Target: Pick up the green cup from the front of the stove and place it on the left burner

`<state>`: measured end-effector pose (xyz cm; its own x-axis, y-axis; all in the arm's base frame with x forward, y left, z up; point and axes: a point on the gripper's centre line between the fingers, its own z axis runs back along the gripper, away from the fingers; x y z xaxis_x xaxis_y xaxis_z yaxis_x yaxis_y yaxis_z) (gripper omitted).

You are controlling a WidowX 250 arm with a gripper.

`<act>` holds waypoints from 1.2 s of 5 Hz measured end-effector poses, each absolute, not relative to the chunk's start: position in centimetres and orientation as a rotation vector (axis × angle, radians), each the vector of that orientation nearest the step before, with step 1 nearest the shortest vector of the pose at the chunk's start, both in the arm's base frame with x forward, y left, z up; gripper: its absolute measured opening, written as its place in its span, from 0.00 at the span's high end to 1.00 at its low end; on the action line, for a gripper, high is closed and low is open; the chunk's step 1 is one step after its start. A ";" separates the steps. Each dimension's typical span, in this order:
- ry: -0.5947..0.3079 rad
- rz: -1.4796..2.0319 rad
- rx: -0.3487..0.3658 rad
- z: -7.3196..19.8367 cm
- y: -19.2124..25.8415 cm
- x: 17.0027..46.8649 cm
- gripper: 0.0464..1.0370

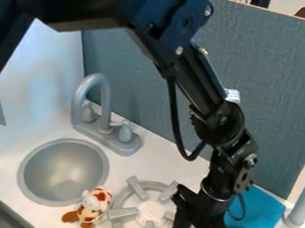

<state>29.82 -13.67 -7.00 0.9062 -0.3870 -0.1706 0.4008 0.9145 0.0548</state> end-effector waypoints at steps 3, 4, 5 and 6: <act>0.069 -0.403 0.055 -3.5 -11.9 27.8 0.94; 0.030 -0.385 0.037 -1.9 -10.4 26.3 0.94; 0.021 -0.336 -0.011 -1.4 -8.5 27.1 0.94; 0.006 -0.261 -0.005 -1.0 -6.0 29.8 0.94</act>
